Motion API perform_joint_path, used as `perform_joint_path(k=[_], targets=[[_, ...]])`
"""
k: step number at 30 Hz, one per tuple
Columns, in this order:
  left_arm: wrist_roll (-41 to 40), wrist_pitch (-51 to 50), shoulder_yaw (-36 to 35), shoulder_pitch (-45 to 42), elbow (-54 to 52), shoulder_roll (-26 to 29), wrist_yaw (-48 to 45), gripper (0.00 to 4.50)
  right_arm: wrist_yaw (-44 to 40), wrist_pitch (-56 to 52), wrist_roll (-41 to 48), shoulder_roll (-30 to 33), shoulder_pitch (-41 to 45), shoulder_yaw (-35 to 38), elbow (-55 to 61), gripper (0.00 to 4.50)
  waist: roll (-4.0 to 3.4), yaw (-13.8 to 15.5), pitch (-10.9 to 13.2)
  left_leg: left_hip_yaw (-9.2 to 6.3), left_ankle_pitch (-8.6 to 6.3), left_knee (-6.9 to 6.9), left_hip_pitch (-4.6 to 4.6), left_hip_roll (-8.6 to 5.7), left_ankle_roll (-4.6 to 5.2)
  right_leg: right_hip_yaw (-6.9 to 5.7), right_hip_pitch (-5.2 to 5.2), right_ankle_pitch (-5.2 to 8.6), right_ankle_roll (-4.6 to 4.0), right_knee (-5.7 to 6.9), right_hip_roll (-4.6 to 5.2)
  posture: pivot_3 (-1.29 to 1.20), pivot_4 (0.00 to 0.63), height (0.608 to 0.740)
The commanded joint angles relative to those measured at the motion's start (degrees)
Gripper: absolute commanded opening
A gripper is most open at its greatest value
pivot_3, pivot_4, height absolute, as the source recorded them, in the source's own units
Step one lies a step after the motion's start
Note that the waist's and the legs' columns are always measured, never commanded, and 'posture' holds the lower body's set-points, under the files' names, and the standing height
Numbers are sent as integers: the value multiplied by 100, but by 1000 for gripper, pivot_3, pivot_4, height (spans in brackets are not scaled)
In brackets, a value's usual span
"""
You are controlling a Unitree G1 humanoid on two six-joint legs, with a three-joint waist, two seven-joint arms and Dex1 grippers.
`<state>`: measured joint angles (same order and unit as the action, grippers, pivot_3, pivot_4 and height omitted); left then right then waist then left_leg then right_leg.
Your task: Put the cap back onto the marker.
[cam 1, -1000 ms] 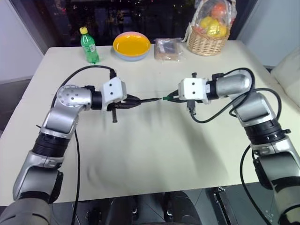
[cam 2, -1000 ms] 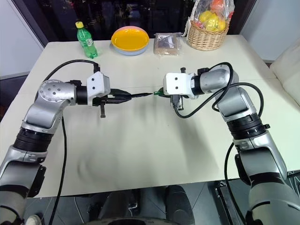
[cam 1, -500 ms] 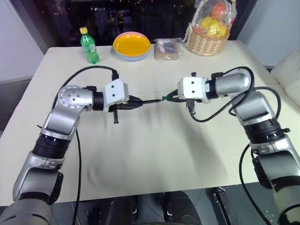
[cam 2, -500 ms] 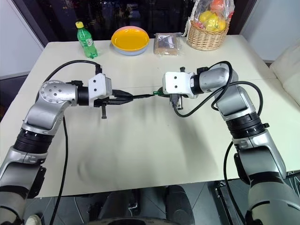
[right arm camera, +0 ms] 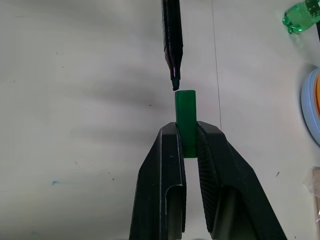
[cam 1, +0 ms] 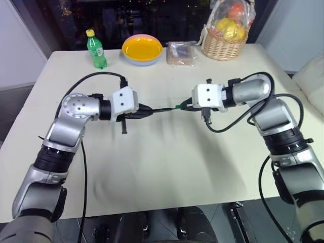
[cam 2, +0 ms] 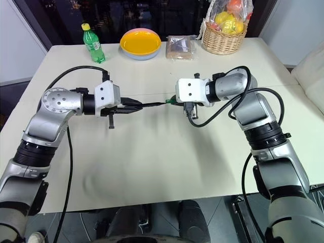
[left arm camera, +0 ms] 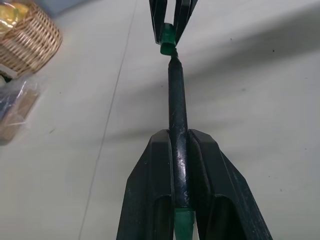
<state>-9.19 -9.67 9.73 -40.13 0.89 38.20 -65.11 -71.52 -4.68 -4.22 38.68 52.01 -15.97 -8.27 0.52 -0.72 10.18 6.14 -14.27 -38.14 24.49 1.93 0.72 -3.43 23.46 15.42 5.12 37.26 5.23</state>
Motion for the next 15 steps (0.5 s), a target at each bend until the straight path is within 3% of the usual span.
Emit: perform_joint_path(k=[1,15], targets=[[28,85,-86,-52,-129,40,52,0,-32,12,52,61,113,67,104,61,0,1,0,0,0,0,0,0,0,0,0,0,0,0,0,0,150,740],[36,81,-34,-28,-187,-10,113,0,-59,-91,91,16,108,69,225,61,0,1,0,0,0,0,0,0,0,0,0,0,0,0,0,0,150,740]])
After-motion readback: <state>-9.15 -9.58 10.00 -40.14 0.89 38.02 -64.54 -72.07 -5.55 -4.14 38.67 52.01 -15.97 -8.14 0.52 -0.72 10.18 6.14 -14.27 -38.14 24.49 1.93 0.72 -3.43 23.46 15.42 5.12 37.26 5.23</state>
